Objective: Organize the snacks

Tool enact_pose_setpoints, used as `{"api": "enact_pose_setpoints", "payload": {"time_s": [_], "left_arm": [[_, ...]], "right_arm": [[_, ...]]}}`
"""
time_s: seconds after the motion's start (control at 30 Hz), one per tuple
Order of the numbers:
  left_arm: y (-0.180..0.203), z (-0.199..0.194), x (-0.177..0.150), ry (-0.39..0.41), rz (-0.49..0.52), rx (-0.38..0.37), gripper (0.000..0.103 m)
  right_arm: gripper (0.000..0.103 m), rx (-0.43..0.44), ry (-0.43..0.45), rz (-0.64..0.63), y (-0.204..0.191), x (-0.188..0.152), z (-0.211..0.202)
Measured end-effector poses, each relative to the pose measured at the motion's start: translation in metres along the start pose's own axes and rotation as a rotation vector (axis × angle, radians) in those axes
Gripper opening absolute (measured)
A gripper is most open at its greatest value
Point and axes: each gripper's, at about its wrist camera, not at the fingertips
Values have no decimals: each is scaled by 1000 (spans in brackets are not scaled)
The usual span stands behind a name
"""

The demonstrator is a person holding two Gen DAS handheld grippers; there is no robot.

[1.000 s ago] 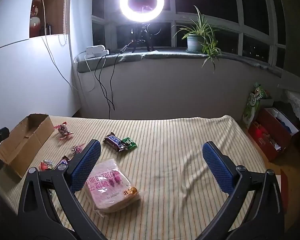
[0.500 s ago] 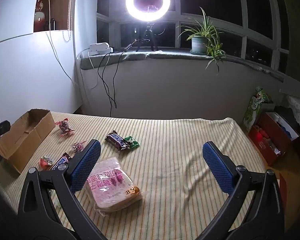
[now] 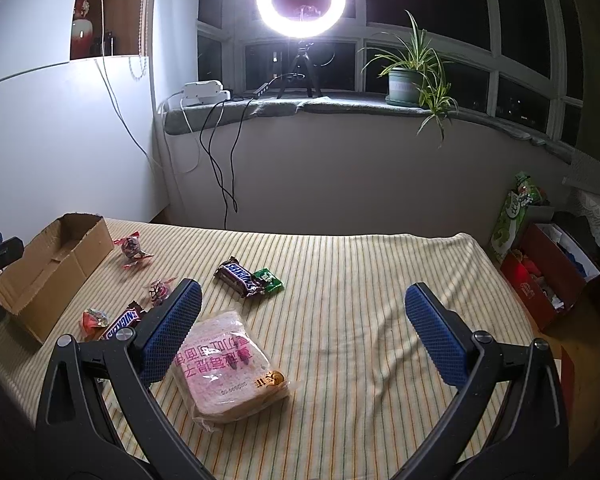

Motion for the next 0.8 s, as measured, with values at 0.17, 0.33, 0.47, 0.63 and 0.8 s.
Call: {"api": "enact_pose_setpoints", "payload": {"time_s": [0.17,0.33,0.47,0.63,0.8], "left_arm": [[2,2,0,-1,3,1,81],[2,2,-1,-1,4,2,81],[5,2,-2,1,9,1,81],[6,2,-2,0,9,1,81],[8,2,-2,-3,9,-2,81]], "right_arm": [[103,2,1,-1,0,0,0],[103,2,-3,-2,0,-1,1],[103,3,-1,-4,-1,-1,0],[103,3,-1,-4,-1,-1,0],[103,4,-3,-5,-2,-1,1]]}}
Point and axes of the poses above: each gripper's, at about its wrist camera, not at the fingertips, and z roughly the way its jaws point, y to its right, x to its top, and after that the axes turned 8 degrees about -x, right-handed
